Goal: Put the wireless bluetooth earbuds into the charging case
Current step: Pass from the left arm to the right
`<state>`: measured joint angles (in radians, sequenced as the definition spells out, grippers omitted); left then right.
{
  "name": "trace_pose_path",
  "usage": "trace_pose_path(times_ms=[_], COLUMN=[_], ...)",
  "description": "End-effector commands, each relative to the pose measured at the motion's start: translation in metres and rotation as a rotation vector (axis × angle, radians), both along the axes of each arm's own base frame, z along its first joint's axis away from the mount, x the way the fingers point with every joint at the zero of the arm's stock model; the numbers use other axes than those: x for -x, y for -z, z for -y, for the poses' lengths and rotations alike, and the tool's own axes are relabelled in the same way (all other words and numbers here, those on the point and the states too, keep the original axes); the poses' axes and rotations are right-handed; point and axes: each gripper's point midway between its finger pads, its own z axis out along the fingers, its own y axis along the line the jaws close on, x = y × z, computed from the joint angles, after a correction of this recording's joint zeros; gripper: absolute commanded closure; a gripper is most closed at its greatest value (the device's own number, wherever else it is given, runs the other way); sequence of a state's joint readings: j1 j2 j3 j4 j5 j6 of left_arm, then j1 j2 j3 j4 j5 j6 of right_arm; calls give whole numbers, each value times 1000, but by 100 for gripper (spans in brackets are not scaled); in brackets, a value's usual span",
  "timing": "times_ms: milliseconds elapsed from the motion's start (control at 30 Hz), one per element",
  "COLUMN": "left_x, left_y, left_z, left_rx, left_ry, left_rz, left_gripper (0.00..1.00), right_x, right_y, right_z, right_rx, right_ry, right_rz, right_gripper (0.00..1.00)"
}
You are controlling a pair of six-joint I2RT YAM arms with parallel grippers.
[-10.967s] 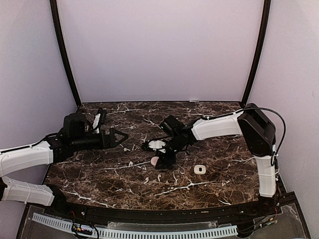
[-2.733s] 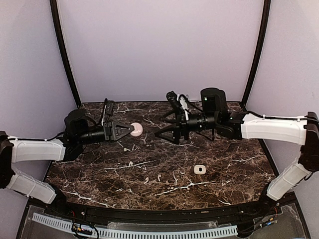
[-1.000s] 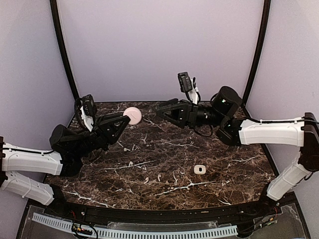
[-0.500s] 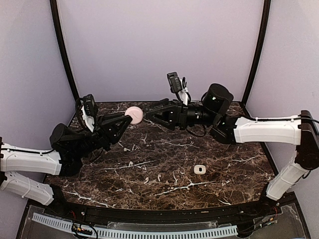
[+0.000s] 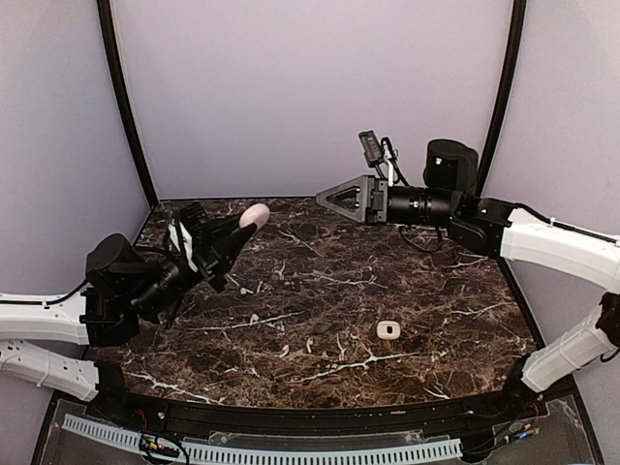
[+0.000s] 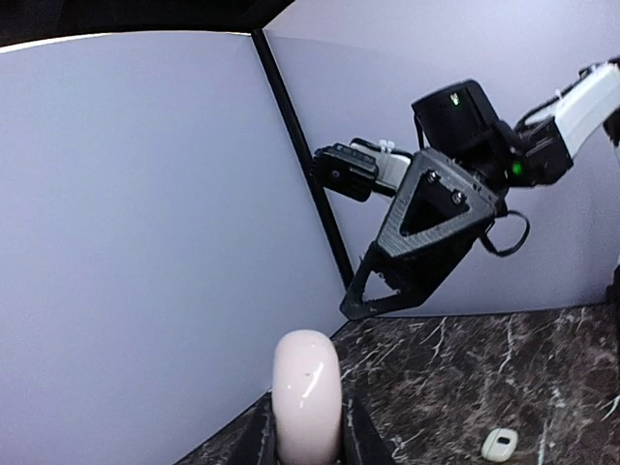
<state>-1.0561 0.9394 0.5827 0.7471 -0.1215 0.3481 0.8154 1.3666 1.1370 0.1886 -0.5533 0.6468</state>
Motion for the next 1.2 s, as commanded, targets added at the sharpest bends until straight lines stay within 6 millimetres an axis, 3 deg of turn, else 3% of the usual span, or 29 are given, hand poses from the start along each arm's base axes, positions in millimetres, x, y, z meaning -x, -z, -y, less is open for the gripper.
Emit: trace_pose_path(times_ms=[0, 33, 67, 233, 267, 433, 667, 1167], left_x=[-12, -5, -7, 5, 4, 7, 12, 10], left_y=[26, 17, 25, 21, 30, 26, 24, 45], left_z=[1, 4, 5, 10, 14, 17, 24, 35], left_rx=[-353, -330, -402, -480, -543, -609, -643, -751], left_ry=[-324, -340, -390, -500, -520, -637, -650, -653], left_rz=[278, 320, 369, 538, 590, 756, 845, 909], left_gripper=[100, 100, 100, 100, 100, 100, 100, 100], right_x=[2, 2, 2, 3, 3, 6, 14, 36], right_y=[-6, -8, -7, 5, 6, 6, 11, 15], right_z=[5, 5, 6, 5, 6, 8, -2, -30], right_rx=[41, 45, 54, 87, 93, 69, 41, 21], right_ry=[23, 27, 29, 29, 34, 36, -35, -146], right_rz=[-116, -124, -141, -227, -233, -256, -318, -395], right_gripper=[25, 26, 27, 33, 33, 36, 42, 52])
